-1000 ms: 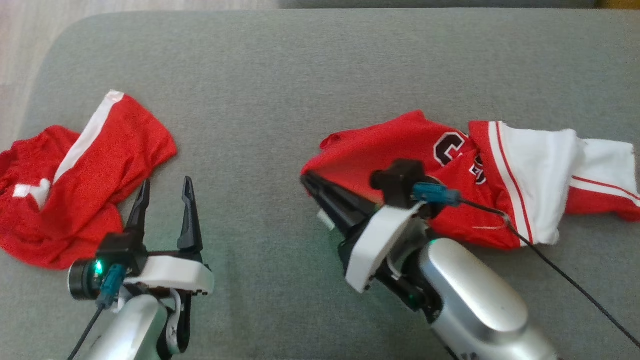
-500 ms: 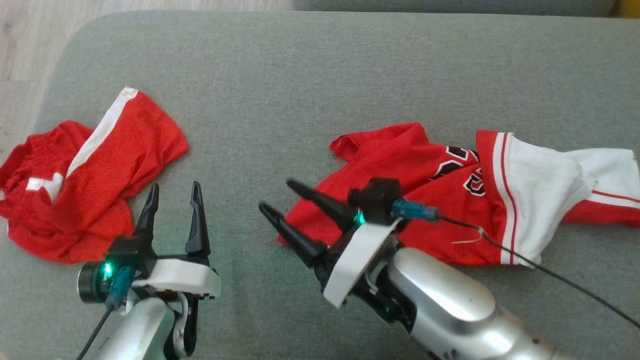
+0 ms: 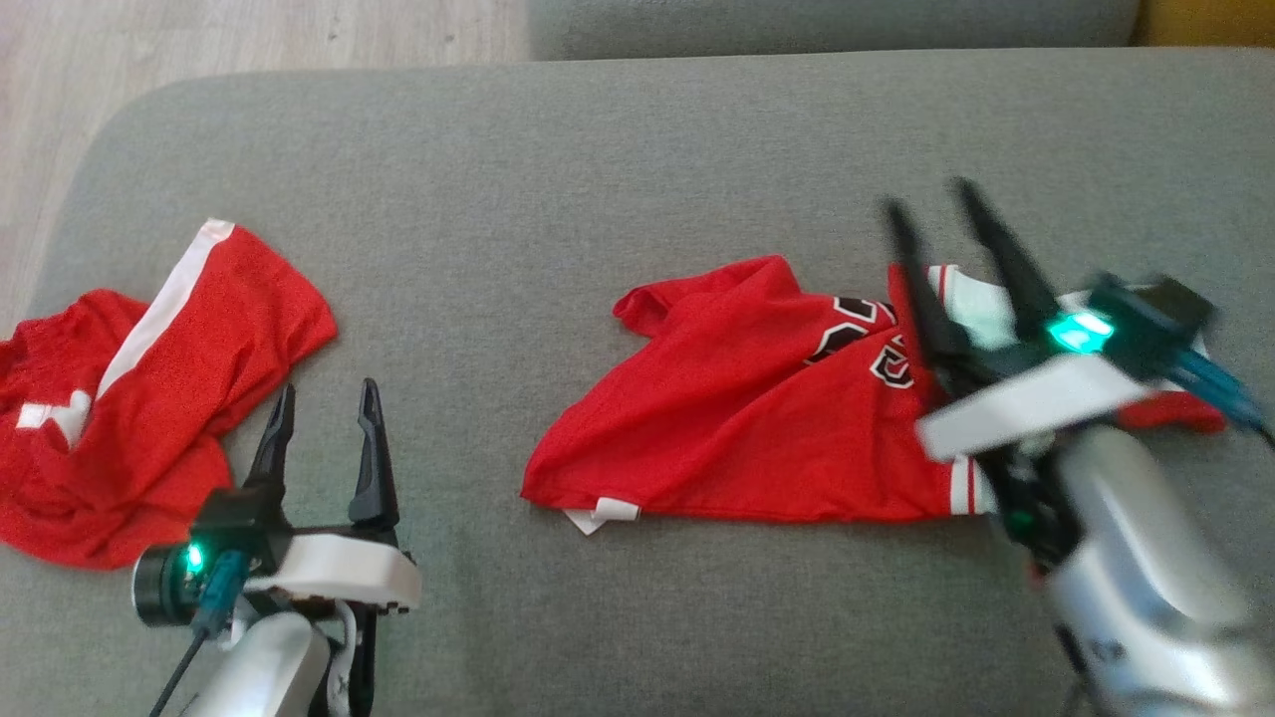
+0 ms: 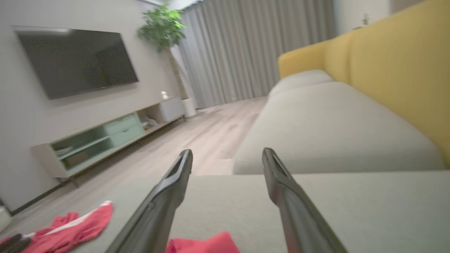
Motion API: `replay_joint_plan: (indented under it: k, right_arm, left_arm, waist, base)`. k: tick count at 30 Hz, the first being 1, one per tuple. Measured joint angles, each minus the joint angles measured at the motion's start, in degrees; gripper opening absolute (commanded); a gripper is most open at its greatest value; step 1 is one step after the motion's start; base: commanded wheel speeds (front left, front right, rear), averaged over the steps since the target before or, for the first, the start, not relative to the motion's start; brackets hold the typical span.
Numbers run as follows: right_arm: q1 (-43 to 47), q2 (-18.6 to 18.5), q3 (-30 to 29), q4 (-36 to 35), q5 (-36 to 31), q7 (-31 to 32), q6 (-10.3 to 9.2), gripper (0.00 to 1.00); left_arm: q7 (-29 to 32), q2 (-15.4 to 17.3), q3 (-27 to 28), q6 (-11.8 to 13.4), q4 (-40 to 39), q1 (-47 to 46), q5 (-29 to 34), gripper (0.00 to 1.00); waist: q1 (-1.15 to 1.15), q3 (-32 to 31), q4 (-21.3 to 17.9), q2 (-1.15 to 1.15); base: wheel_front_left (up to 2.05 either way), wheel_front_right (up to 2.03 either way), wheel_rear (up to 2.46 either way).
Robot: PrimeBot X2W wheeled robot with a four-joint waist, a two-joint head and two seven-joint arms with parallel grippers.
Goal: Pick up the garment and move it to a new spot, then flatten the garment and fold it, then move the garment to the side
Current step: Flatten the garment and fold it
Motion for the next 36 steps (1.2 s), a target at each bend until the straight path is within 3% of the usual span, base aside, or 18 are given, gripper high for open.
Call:
replay_joint_plan:
  k: [3,10,16,28,31,36]
  right_arm:
    - [6.3,-0.5,-8.4,-2.4,-3.0,2.5,0.00,1.00]
    - [17.3,1.0,-19.4,-9.2,-7.4,7.7,0.00,1.00]
    - [21.8,4.3,-20.8,-15.2,-9.5,11.3,0.00,1.00]
    - [21.9,5.5,-21.4,-18.6,-10.1,13.1,0.00,1.00]
    - [21.8,5.0,-22.1,-17.4,-9.9,13.8,0.00,1.00]
    - [20.6,1.2,-26.1,-9.5,-7.5,15.6,0.00,1.00]
  left_arm:
    - [0.0,0.5,0.0,0.1,-0.5,0.3,0.0,1.00]
    - [0.3,1.1,0.0,0.5,-1.7,0.4,0.0,1.00]
    - [0.7,1.6,0.0,0.9,-2.6,0.4,0.0,1.00]
    - [1.1,2.2,0.0,1.1,-3.3,0.4,0.0,1.00]
    - [1.1,2.2,-0.1,1.4,-3.6,0.4,0.0,1.00]
    - [1.1,2.2,-0.3,1.6,-3.6,0.2,0.0,1.00]
  waist:
    - [0.00,-0.2,-0.5,0.00]
    - [0.00,-0.5,-0.5,0.00]
    - [0.00,0.1,-0.5,0.00]
    - [0.00,0.7,-0.7,0.00]
    - [0.00,1.1,-0.8,0.00]
    - [0.00,2.2,-0.8,0.00]
  base:
    - [0.00,0.00,0.00]
    - [0.00,0.00,0.00]
    - [0.00,0.00,0.00]
    - [0.00,0.00,0.00]
    - [0.00,0.00,0.00]
    - [0.00,0.00,0.00]
